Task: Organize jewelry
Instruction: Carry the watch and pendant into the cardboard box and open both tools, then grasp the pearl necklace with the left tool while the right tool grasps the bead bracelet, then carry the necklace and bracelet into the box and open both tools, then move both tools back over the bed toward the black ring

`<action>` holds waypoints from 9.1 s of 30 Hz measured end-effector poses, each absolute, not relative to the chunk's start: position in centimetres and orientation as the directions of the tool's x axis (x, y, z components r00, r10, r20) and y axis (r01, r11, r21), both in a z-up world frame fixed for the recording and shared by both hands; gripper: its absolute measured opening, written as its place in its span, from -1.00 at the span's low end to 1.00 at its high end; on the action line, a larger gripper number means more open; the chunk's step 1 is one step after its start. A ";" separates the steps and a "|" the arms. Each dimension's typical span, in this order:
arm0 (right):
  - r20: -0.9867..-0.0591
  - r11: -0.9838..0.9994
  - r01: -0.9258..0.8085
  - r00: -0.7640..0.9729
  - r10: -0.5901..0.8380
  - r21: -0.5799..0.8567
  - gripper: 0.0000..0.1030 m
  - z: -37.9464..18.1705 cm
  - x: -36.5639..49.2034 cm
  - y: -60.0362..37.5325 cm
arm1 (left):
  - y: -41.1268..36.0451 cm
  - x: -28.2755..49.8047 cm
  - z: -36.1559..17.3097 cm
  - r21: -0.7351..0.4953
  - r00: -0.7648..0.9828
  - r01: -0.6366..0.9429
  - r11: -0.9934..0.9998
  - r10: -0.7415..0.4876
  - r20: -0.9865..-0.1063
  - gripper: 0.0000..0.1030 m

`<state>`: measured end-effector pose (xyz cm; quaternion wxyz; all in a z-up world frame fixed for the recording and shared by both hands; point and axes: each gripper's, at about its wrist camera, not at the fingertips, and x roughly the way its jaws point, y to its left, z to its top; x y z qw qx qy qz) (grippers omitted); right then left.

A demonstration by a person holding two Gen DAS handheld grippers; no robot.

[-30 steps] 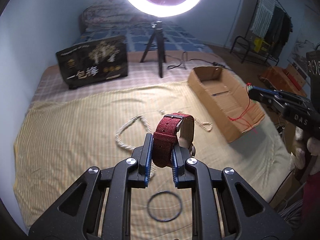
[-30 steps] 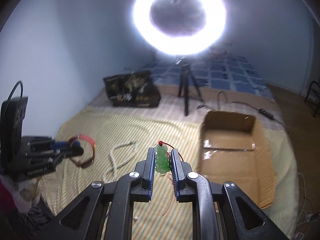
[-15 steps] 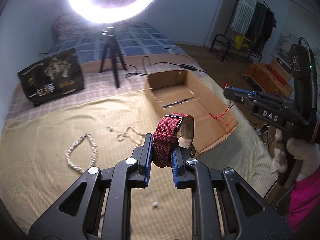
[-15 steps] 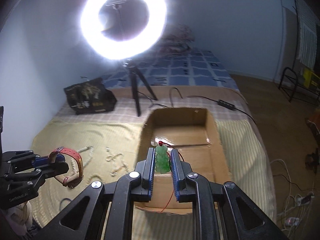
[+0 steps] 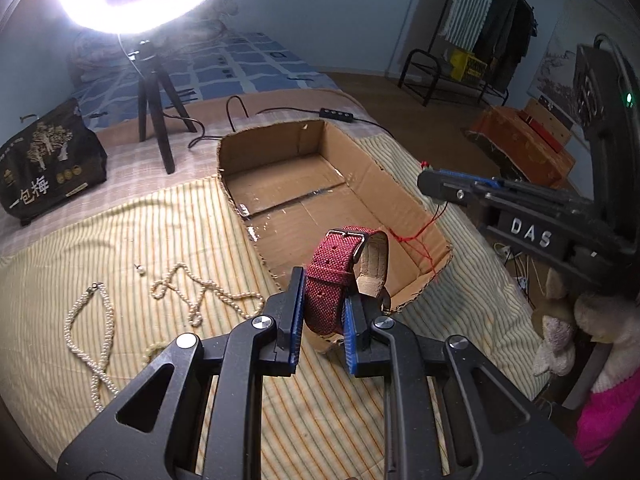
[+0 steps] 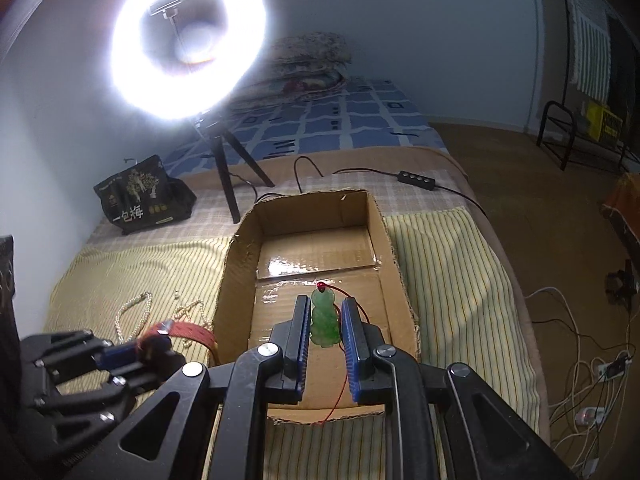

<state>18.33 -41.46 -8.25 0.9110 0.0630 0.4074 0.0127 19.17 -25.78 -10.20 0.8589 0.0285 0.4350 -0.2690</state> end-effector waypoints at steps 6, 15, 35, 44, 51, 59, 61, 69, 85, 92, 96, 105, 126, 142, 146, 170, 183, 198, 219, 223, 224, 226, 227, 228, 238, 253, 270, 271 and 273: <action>-0.739 0.989 0.040 0.669 0.081 0.145 -0.49 -8.5 18.6 -41.9 | -26.2 19.8 -11.0 -0.192 0.462 0.483 0.854 -0.435 -0.773 -0.67; -0.723 0.987 0.071 0.689 0.054 0.141 0.02 -7.8 18.2 -41.8 | -24.3 19.4 -9.7 -0.151 0.518 0.475 0.867 -0.414 -0.749 -0.23; -0.722 0.994 0.026 0.690 0.057 0.103 0.42 -6.4 17.1 -38.7 | -15.7 20.2 -8.0 -0.112 0.595 0.372 0.921 -0.329 -0.733 -0.23; -0.744 0.993 -0.093 0.657 0.120 0.077 0.42 -7.0 17.2 -33.8 | -9.2 21.4 -8.6 -0.079 0.614 0.274 0.959 -0.237 -0.753 -0.21; -0.777 0.980 -0.172 0.602 0.181 0.095 0.41 -8.6 17.8 -29.6 | -5.5 21.9 -9.5 -0.064 0.601 0.229 0.971 -0.193 -0.776 -0.21; -0.840 0.964 -0.226 0.489 0.235 0.138 0.23 -11.8 18.8 -25.2 | -2.9 22.6 -13.0 -0.092 0.503 0.170 0.981 -0.166 -0.848 -0.21; -0.859 0.962 -0.219 0.447 0.249 0.164 0.20 -12.8 19.1 -24.5 | -2.3 22.9 -14.1 -0.115 0.469 0.141 0.983 -0.168 -0.867 -0.21; -0.899 0.961 -0.158 0.347 0.268 0.226 -0.10 -16.7 20.2 -23.6 | -0.8 24.8 -16.9 -0.220 0.366 0.015 0.975 -0.210 -0.907 -0.45; -0.916 0.951 -0.092 0.256 0.309 0.295 -0.42 -20.1 22.5 -22.9 | -0.3 27.6 -20.4 -0.297 0.297 -0.116 0.948 -0.252 -0.921 -0.46; -0.928 0.956 -0.096 0.234 0.291 0.276 -0.53 -20.8 23.0 -22.4 | -0.3 28.4 -21.6 -0.296 0.280 -0.133 0.946 -0.250 -0.927 -0.46; -0.934 0.962 -0.112 0.237 0.268 0.248 -0.64 -20.7 23.3 -21.8 | -0.6 28.7 -21.9 -0.285 0.280 -0.117 0.951 -0.243 -0.929 -0.46; -0.935 0.968 -0.132 0.259 0.242 0.214 -0.89 -20.1 23.8 -21.1 | -0.3 28.4 -21.7 -0.246 0.296 -0.107 0.963 -0.206 -0.933 -0.88; -0.847 0.941 -0.148 0.410 0.338 0.304 -0.91 -14.9 22.0 -21.7 | -0.8 26.3 -13.2 -0.447 0.434 -0.034 0.894 -0.390 -0.812 -0.89; -0.775 0.953 -0.110 0.560 0.294 0.283 -0.91 -8.5 19.3 -26.7 | -3.5 23.2 -5.7 -0.480 0.537 0.105 0.871 -0.456 -0.710 -0.89; -0.759 0.955 -0.075 0.591 0.274 0.287 -0.91 -7.7 18.8 -28.8 | -4.1 22.7 -4.3 -0.497 0.543 0.130 0.858 -0.481 -0.688 -0.89; -0.729 0.966 0.087 0.674 0.124 0.245 -0.91 -6.9 18.9 -38.0 | -12.9 25.2 2.1 -0.440 0.556 0.299 0.847 -0.529 -0.641 -0.89; -0.744 0.943 0.183 0.662 0.089 0.276 -0.91 -8.6 19.7 -42.8 | -20.3 29.2 3.4 -0.403 0.546 0.368 0.838 -0.546 -0.636 -0.89; -0.777 0.938 0.211 0.623 0.088 0.275 -0.91 -10.9 20.5 -44.0 | -25.2 32.9 -2.4 -0.379 0.499 0.334 0.863 -0.503 -0.706 -0.89; -0.818 0.949 0.214 0.571 0.070 0.230 -0.52 -13.1 21.2 -43.2 | -26.5 34.0 -6.9 -0.341 0.445 0.331 0.880 -0.464 -0.766 -0.89; -0.820 0.952 0.214 0.569 0.061 0.219 -0.50 -13.0 21.0 -43.1 | -26.4 33.9 -6.7 -0.333 0.449 0.336 0.881 -0.461 -0.765 -0.89; -0.820 0.952 0.214 0.569 0.060 0.219 -0.50 -13.0 21.0 -43.1 | -26.3 33.8 -6.6 -0.332 0.450 0.337 0.881 -0.460 -0.765 -0.89; -0.819 0.952 0.215 0.571 0.058 0.217 -0.49 -12.9 21.0 -43.1 | -26.1 33.6 -6.5 -0.330 0.452 0.336 0.882 -0.458 -0.765 -0.89; -0.818 0.952 0.216 0.573 0.056 0.217 -0.48 -12.8 20.9 -43.1 | -26.0 33.5 -6.5 -0.328 0.454 0.334 0.884 -0.456 -0.766 -0.89; -0.817 0.952 0.217 0.574 0.055 0.216 -0.48 -12.7 20.8 -43.1 | -25.9 33.4 -6.4 -0.326 0.456 0.333 0.885 -0.454 -0.766 -0.89; -0.805 0.955 0.220 0.593 0.030 0.198 -0.23 -11.3 19.8 -42.9 | -24.2 31.8 -4.8 -0.299 0.490 0.328 0.896 -0.432 -0.757 -0.89; -0.766 0.960 0.217 0.642 -0.005 0.175 0.64 -7.9 17.1 -41.8 | -19.3 27.5 -1.2 -0.224 0.573 0.321 0.920 -0.377 -0.728 -0.89; -0.722 0.967 0.198 0.691 -0.021 0.162 0.99 -6.2 14.1 -38.5 | -10.1 19.9 -2.1 -0.142 0.617 0.299 0.944 -0.305 -0.725 -0.15; -0.718 0.971 0.184 0.696 -0.021 0.150 0.99 -6.1 14.0 -38.0 | -9.5 19.5 -2.4 -0.145 0.615 0.298 0.943 -0.306 -0.727 -0.15; -0.708 0.978 0.157 0.706 -0.015 0.135 0.99 -6.1 13.5 -37.2 | -8.7 18.6 -2.9 -0.144 0.612 0.294 0.945 -0.302 -0.731 -0.15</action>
